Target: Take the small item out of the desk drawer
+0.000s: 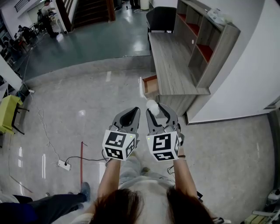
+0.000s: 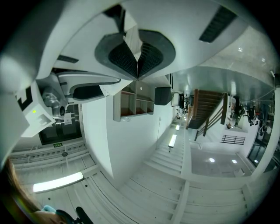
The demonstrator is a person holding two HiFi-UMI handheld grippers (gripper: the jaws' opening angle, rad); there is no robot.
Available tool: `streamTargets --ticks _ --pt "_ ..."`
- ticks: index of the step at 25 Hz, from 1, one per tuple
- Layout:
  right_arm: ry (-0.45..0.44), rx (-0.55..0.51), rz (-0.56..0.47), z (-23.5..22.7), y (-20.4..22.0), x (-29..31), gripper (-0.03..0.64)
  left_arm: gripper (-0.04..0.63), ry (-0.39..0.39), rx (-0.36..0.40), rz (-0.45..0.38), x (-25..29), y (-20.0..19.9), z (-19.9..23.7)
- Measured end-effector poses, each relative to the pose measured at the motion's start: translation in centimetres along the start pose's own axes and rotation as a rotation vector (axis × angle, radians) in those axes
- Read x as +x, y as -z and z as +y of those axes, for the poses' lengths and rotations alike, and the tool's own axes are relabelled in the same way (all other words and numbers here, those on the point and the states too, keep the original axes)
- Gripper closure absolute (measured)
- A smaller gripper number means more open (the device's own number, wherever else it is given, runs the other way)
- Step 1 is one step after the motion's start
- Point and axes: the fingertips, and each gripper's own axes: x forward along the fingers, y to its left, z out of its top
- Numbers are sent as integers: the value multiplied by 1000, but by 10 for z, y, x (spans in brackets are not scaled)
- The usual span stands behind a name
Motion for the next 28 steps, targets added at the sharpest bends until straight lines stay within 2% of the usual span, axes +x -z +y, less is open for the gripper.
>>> streamTargets --ticks 18,28 --pt "34 12 -21 14 4 -51 437 580 11 18 -5 -39 8 -29" --pt "39 14 -17 27 7 -60 437 580 18 9 5 -54 19 -31"
